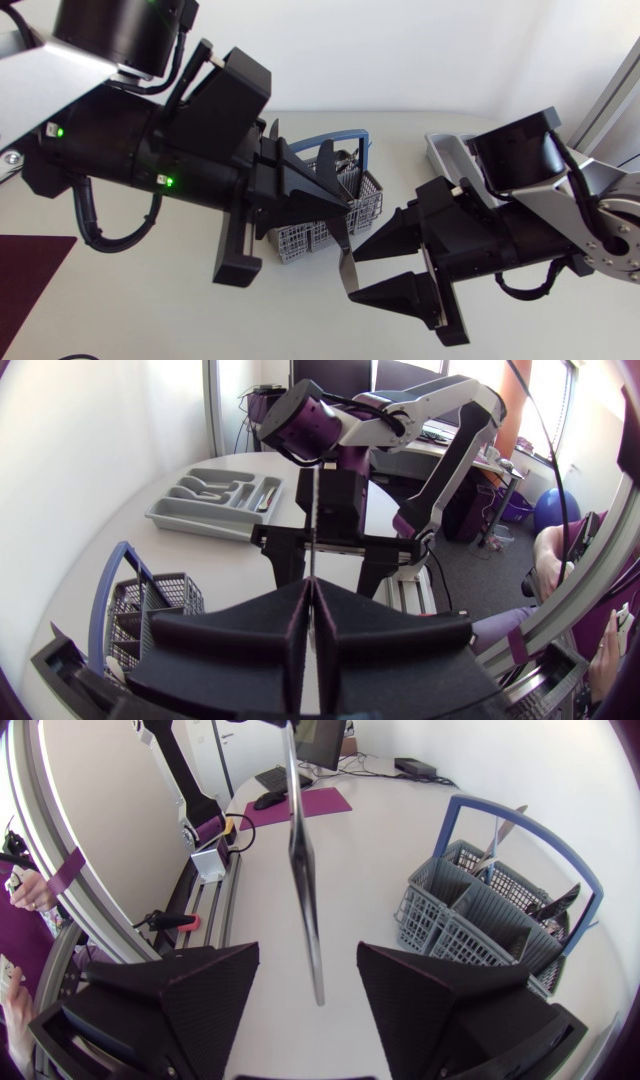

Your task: Sort the cutlery from the basket into the organizer compartments.

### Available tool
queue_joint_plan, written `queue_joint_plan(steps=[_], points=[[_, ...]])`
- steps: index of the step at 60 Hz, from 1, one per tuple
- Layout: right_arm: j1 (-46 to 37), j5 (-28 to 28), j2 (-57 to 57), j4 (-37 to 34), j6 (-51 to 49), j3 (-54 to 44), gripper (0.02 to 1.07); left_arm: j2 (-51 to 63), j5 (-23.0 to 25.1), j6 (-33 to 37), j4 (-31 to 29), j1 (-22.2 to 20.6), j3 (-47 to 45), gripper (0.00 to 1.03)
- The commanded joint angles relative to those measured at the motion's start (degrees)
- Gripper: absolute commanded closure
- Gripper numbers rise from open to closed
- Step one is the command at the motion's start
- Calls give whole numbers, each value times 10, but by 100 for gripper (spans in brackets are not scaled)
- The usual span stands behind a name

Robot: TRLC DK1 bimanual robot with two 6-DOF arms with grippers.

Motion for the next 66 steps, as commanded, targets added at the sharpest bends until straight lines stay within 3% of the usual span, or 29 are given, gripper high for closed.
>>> queue_joint_plan(steps=[1,24,32,38,46,48,50,66], points=[[12,-8,11,-3,3,5,56,8,16,-16,5,6,26,100],[37,-17,27,-7,8,8,101,13,51,-27,6,18,33,100],[38,-17,30,-16,10,5,102,14,53,-30,7,26,34,98],[40,-17,26,-24,9,2,101,15,52,-41,15,36,33,77],[38,-17,9,-32,12,1,102,11,52,-45,15,38,32,37],[33,-17,6,-36,12,0,101,7,52,-42,14,37,32,21],[27,-17,3,-37,11,-1,102,6,52,-42,13,38,32,16],[-45,-8,-35,-71,-13,-16,101,-7,4,-40,25,85,41,7]])
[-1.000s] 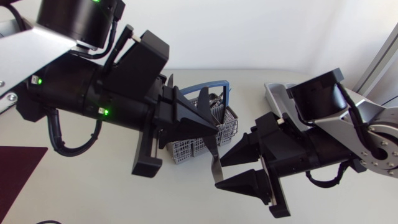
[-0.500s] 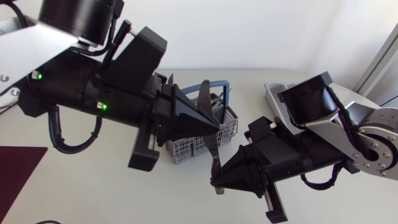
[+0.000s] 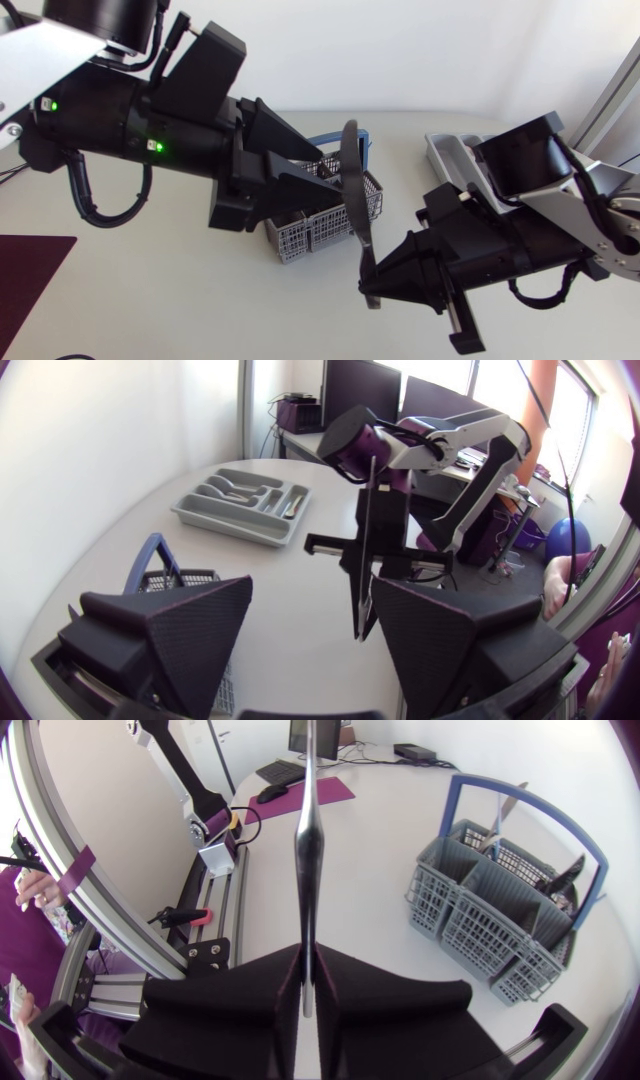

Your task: Sort the cutlery from the basket into the organizer compartments.

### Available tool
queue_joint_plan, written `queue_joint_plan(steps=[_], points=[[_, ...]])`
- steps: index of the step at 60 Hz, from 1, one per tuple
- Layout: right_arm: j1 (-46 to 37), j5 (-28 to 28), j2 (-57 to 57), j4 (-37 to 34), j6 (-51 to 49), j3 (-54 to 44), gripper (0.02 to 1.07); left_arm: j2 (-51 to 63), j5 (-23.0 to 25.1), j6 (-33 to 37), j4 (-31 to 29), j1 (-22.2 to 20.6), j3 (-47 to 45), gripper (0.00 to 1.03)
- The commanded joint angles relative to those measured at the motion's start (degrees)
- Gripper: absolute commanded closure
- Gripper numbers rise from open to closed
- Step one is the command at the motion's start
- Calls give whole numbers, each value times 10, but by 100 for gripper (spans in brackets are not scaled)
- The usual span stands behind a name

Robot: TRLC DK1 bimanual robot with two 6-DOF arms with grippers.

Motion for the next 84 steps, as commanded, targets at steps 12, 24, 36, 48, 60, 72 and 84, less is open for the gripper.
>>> queue_joint_plan(steps=[12,24,36,48,60,72,84], points=[[-170,0,-27,-65,-87,-11,102,-16,-95,-7,50,31,19,6],[-348,6,19,-88,-166,11,102,23,-243,34,95,-38,-18,6],[-498,35,131,-92,-225,80,102,89,-322,51,121,-69,-22,8],[-586,88,279,-85,-206,207,101,136,-381,69,146,-96,-16,8],[-626,138,401,-77,-154,338,101,155,-397,76,153,-107,-8,8],[-638,191,516,-72,-94,467,102,171,-427,90,163,-118,-4,8],[-627,274,591,-40,-44,540,102,173,-437,97,168,-122,-8,8]])
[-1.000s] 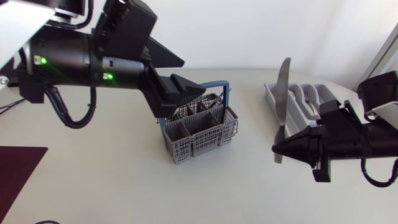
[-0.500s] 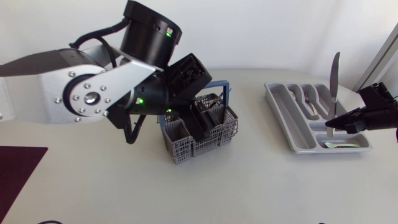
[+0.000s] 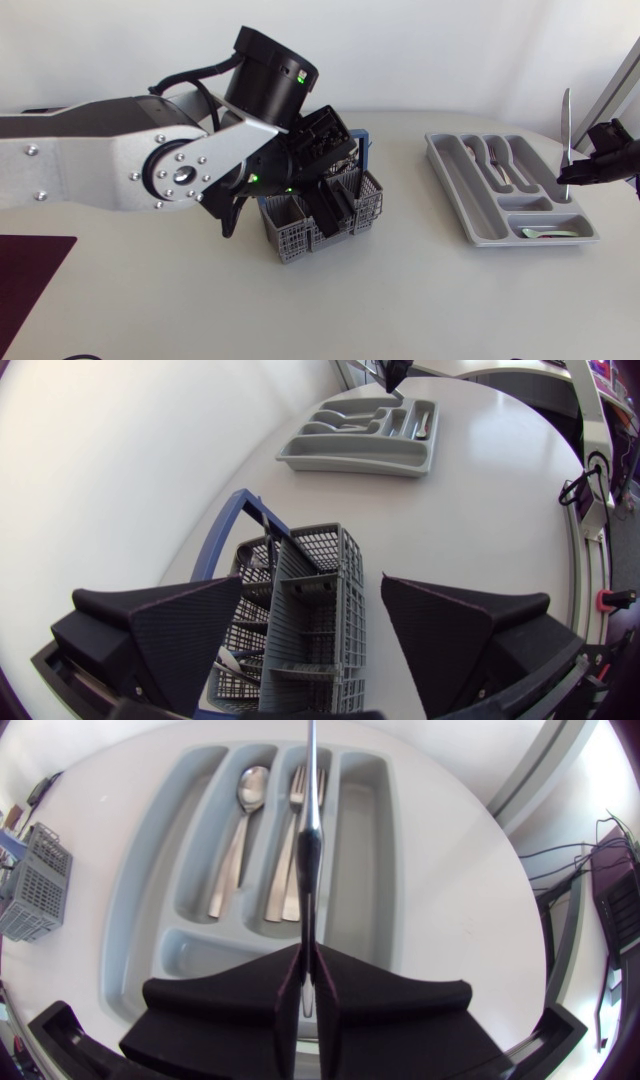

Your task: Sort the cutlery from the basket into the organizer compartments.

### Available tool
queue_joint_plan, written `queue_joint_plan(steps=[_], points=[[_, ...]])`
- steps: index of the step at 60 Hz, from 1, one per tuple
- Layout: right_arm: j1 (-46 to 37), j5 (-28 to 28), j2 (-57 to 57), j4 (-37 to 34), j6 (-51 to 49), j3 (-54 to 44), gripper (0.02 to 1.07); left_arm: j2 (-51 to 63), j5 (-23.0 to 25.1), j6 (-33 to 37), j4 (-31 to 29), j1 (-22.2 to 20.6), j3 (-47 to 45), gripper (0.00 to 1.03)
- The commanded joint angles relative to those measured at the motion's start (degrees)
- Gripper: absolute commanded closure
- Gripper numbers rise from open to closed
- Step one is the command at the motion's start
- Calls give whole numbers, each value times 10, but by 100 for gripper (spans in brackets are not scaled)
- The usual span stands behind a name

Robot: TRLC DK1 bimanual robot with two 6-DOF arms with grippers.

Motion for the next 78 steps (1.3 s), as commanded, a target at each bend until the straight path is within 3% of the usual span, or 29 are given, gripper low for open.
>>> queue_joint_plan(steps=[1,27,46,60,72,78], points=[[8,26,31,12,34,32,102,10,-6,15,6,-5,0,8],[50,129,101,38,95,81,101,7,-15,19,8,-12,-2,8],[55,151,171,16,118,137,100,11,-40,26,24,-20,-9,8],[64,159,187,7,125,155,74,31,-80,34,54,-26,-16,8],[64,160,149,22,128,117,42,55,-122,50,108,-35,-30,9],[65,159,99,56,121,59,37,72,-141,65,149,-43,-42,10]])
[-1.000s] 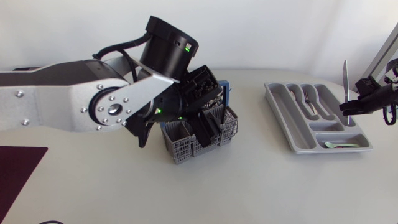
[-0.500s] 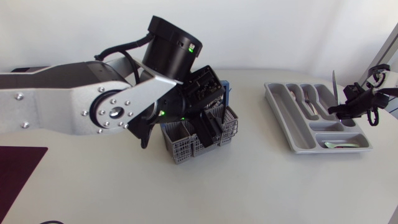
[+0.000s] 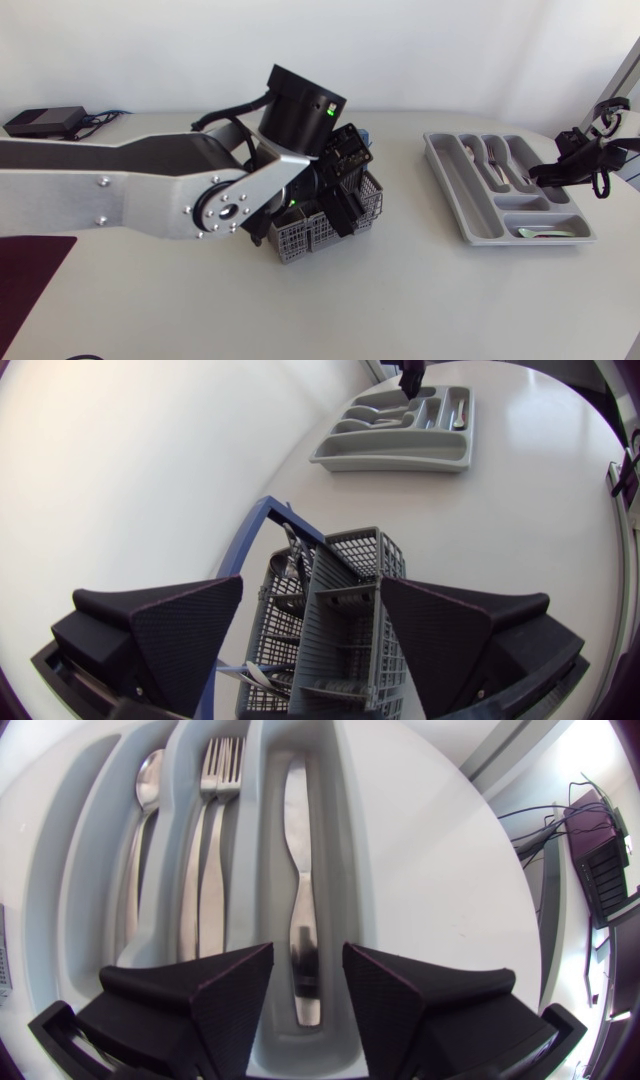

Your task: Sort the cutlery from the basket into the organizer compartments.

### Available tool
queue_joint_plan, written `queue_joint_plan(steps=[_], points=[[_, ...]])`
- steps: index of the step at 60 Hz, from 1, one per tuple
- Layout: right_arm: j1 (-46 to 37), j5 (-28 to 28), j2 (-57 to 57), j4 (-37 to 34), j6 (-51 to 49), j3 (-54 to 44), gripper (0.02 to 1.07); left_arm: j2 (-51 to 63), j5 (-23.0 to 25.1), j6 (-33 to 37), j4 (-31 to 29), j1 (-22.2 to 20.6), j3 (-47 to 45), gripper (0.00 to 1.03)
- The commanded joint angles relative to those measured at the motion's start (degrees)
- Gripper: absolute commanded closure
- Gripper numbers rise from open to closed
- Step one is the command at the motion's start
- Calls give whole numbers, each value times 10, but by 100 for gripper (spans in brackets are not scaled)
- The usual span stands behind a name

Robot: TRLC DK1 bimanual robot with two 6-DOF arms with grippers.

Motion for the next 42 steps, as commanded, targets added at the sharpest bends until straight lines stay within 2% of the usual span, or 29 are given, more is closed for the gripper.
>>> queue_joint_plan(steps=[1,5,24,42], points=[[8,-1,-45,16,7,-60,36,27,-18,26,35,-9,-23,11],[11,-5,-78,34,3,-99,34,44,-35,44,72,-14,-28,12],[26,-25,-236,115,-10,-280,31,109,-54,70,149,-1,-15,20],[28,-48,-323,130,-17,-359,31,141,-54,81,191,11,2,28]])
